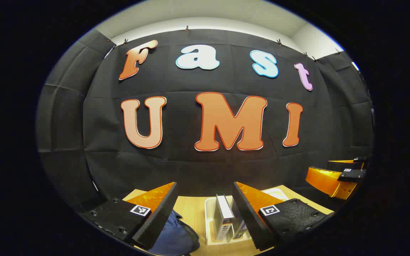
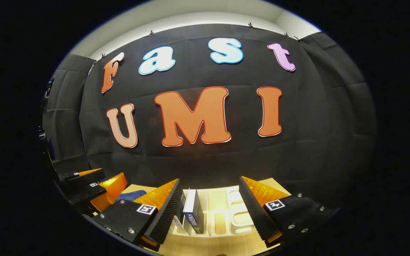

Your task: Open the schoolbag, grab two books from the bookshelf and put them into the schoolbag.

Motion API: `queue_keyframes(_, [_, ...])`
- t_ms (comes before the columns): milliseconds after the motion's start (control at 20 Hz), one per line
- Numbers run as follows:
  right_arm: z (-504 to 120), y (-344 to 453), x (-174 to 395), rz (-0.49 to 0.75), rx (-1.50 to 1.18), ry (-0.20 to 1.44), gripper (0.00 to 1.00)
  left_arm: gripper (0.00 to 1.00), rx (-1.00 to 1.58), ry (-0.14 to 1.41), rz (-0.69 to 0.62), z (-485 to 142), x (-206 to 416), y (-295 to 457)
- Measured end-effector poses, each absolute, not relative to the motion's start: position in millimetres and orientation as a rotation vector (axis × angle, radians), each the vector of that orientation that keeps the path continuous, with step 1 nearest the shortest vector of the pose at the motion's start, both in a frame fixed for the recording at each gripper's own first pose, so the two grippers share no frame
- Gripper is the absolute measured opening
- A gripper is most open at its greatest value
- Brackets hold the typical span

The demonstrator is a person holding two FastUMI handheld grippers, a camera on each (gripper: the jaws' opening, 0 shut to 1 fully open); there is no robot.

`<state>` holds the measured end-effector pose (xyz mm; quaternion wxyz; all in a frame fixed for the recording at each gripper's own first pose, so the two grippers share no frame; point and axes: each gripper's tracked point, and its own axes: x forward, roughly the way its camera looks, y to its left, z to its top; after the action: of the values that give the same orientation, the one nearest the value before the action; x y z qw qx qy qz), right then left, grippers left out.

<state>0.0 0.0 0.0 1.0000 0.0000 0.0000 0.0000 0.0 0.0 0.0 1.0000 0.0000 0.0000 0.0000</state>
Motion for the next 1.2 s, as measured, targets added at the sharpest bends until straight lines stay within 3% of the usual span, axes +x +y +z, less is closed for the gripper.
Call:
queue_keyframes(50, [-0.3, -0.5, -0.8, -0.003, 0.0, 0.0, 0.95, 0.95, 0.001, 0.003, 0.006, -0.4, -0.7, 2.0])
queue_keyframes(1200, [5.9, -7.5, -14.1, 0.025, 0.001, -0.006, 0.95, 0.95, -0.017, -0.013, 0.105, 6.4, -23.1, 21.0])
